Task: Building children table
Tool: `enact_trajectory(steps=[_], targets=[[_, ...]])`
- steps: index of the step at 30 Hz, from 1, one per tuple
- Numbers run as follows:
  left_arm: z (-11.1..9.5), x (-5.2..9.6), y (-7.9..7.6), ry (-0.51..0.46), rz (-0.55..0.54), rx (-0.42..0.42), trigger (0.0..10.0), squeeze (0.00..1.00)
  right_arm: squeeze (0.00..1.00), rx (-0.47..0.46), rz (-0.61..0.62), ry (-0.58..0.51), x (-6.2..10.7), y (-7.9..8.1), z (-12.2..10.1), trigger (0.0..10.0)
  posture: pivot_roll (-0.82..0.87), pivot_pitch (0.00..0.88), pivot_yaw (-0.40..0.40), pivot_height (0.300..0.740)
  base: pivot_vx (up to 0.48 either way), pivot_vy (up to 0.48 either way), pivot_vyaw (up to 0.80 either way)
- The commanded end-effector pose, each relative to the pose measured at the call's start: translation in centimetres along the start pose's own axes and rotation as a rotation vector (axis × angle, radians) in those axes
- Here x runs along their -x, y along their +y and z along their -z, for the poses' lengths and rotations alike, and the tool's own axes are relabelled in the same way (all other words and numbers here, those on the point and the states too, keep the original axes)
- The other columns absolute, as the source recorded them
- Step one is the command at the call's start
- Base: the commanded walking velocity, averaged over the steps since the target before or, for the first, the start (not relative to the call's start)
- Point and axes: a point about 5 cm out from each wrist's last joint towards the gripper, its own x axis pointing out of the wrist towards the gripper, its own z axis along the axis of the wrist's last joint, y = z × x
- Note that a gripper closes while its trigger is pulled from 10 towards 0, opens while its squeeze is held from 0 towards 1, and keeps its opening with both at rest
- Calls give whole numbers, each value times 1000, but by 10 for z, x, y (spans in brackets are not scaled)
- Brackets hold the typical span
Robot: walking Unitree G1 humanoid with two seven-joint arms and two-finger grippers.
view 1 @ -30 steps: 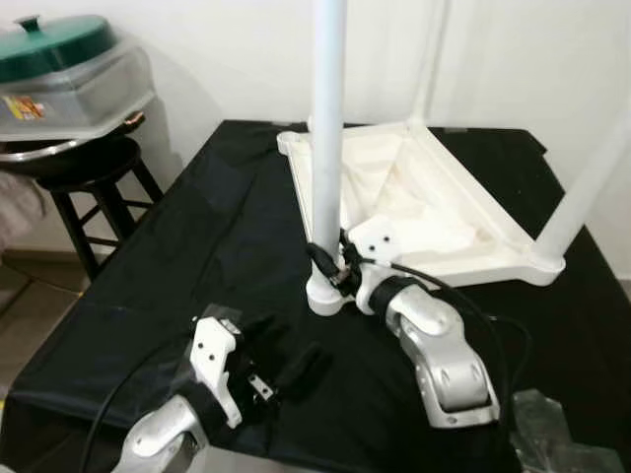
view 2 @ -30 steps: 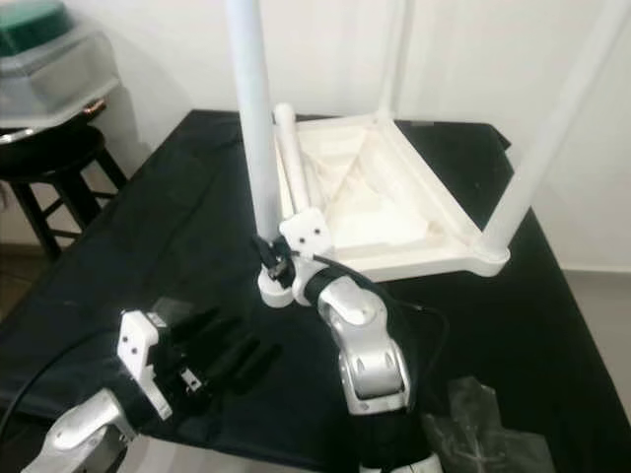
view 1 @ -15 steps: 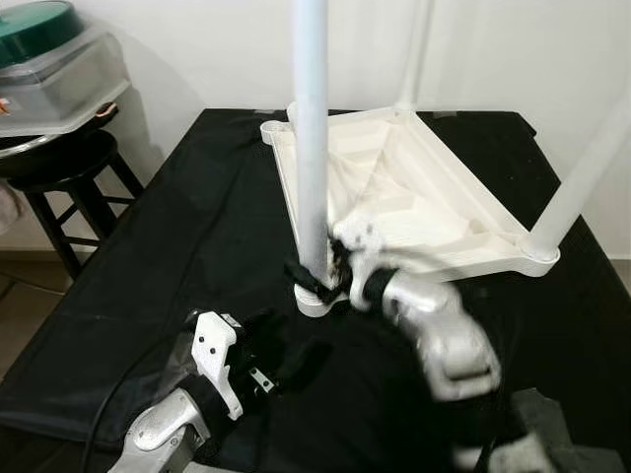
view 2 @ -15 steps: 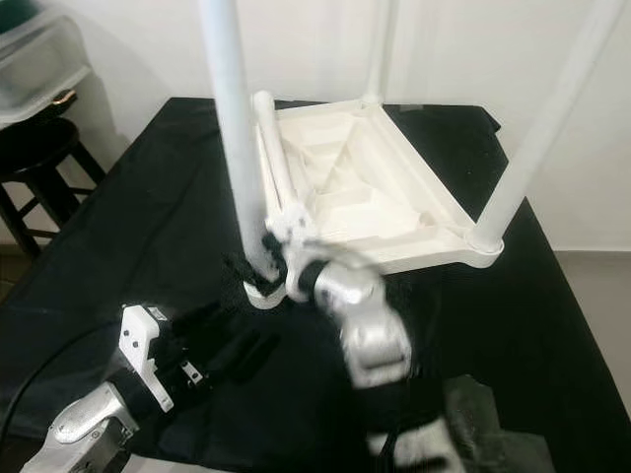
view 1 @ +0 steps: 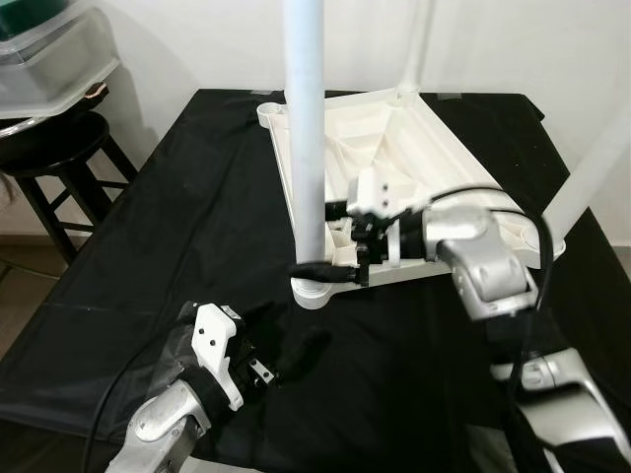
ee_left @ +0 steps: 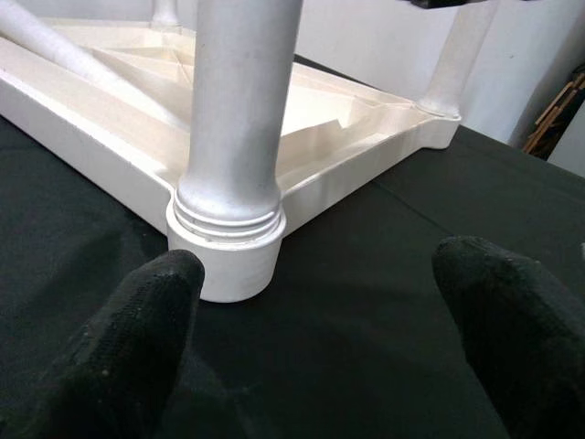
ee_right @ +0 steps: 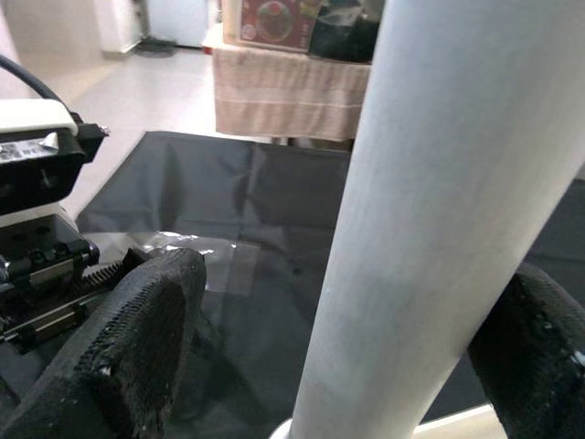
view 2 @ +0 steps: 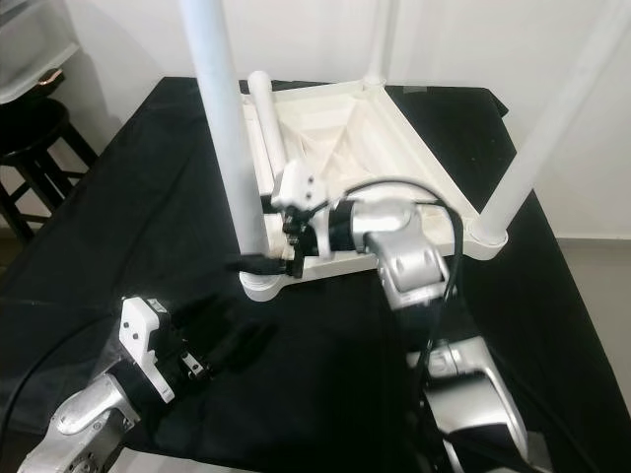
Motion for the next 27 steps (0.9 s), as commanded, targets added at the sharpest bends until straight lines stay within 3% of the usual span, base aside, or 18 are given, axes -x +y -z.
enact_trajectory(steps=[1, 13, 27], targets=[[4, 2, 0, 13, -14, 4, 10000, 0, 0, -8, -62, -32, -4, 0, 1, 10000, 56, 155, 18, 740, 0, 0, 0], [4, 5, -2, 13, -21, -2, 10000, 0, 0, -50, -191, -22, -8, -8, 9, 10000, 70, 164, 13, 740, 0, 0, 0], [4, 4, -1, 14, -19, -1, 10000, 0, 0, -42, -212, -31, -5, -15, 8, 10000, 83, 155, 21, 740, 0, 0, 0]])
